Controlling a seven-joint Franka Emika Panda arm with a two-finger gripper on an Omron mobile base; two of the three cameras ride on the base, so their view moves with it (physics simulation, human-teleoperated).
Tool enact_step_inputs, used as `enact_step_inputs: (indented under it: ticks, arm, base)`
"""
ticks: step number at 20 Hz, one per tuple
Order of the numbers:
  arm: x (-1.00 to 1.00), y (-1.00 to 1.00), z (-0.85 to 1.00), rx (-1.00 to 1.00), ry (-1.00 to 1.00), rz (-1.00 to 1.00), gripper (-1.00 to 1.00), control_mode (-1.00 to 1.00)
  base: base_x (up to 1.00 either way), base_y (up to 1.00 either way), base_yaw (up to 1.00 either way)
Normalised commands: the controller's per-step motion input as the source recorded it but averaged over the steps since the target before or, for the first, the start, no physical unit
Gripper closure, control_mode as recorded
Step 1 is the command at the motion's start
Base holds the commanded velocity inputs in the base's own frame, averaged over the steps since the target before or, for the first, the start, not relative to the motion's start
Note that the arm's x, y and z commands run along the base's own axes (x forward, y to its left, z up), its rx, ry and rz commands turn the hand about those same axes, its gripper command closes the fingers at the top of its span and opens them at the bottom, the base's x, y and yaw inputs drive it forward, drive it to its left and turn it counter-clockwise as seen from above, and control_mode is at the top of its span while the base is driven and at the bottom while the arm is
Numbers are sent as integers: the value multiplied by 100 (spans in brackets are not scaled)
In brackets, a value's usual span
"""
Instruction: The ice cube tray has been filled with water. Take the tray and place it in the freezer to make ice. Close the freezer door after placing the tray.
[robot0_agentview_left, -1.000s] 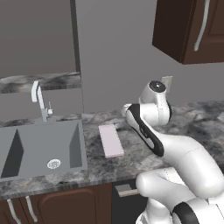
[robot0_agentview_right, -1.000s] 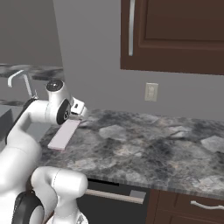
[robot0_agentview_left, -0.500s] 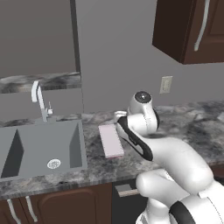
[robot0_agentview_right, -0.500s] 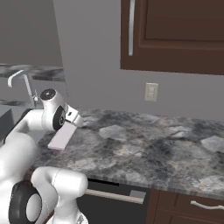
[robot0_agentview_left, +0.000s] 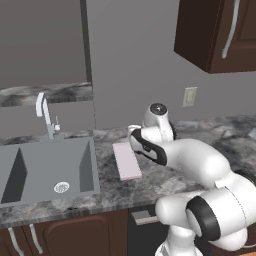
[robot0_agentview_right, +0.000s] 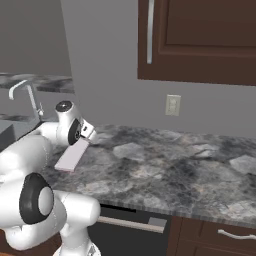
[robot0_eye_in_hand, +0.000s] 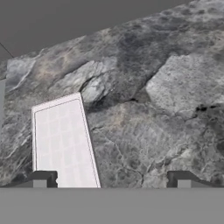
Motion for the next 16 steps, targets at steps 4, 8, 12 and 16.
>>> enact_step_inputs:
  ticks: [4,8,12,16]
  arm:
    - [46,0,-8,0,2,0,-100,-100]
    - [40,0,-17,0,6,0,-100,-100]
    - [40,0,-24,0,6,0,-100,-100]
    - [38,3,-25,0,4,0,-100,-100]
  base:
    - [0,0,0]
    - [0,0,0]
    - [0,0,0]
    - [0,0,0]
